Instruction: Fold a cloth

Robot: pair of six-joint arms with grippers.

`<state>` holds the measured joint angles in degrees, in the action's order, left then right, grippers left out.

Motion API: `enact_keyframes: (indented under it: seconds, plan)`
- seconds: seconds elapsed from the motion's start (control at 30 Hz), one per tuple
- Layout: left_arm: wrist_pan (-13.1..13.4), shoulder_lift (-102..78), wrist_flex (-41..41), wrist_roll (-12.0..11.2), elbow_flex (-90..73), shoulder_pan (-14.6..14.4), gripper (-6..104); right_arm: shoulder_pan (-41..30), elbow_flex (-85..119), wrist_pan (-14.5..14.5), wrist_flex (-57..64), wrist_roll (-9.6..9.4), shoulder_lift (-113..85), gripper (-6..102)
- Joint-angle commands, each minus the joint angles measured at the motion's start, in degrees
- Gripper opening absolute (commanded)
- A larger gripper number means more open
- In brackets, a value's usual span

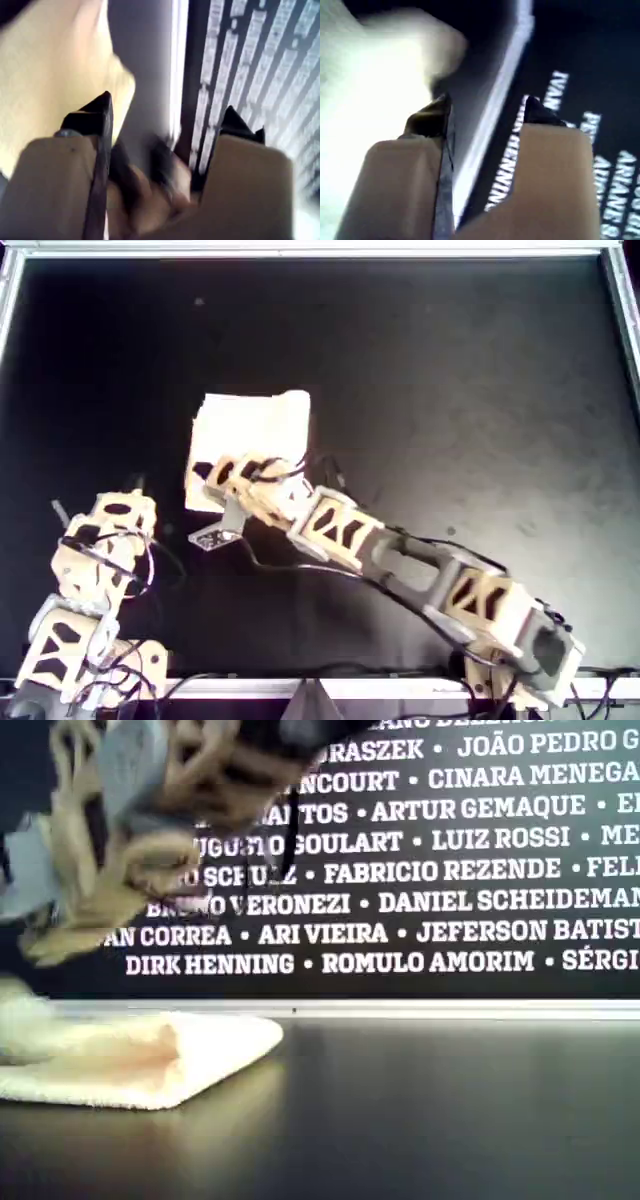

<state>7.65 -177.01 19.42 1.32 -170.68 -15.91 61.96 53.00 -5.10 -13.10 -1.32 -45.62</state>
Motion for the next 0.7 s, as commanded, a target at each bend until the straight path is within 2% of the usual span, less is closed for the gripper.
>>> enact_keyframes:
  seconds: [0.0, 0.07, 0.23, 0.47, 0.57, 0.67]
  plan:
    - [1.32, -1.05, -0.7, 0.09, 2.81, 0.44, 77, 0.09, 3.6, -0.26, -0.26, -3.34, -9.93, 58]
    - [1.32, -1.05, -0.7, 0.09, 2.81, 0.44, 77, 0.09, 7.03, -0.26, -0.26, -4.04, -11.6, 58]
    - [1.41, -1.05, -0.7, 0.09, 2.81, 0.44, 78, -0.88, 15.82, -0.26, -0.35, -4.13, -17.4, 57]
    - [0.53, -1.05, -0.7, 0.09, 2.81, 0.0, 78, -5.1, 39.11, -0.35, -9.58, -4.13, -44.38, 55]
    - [0.53, -1.05, -0.7, 0.09, 2.9, 0.09, 78, -9.32, 49.92, -0.35, -13.18, -4.13, -56.34, 47]
    - [0.53, -1.05, -0.7, 0.09, 3.52, 0.09, 77, -17.4, 59.06, -0.35, -13.1, -4.13, -67.94, 32]
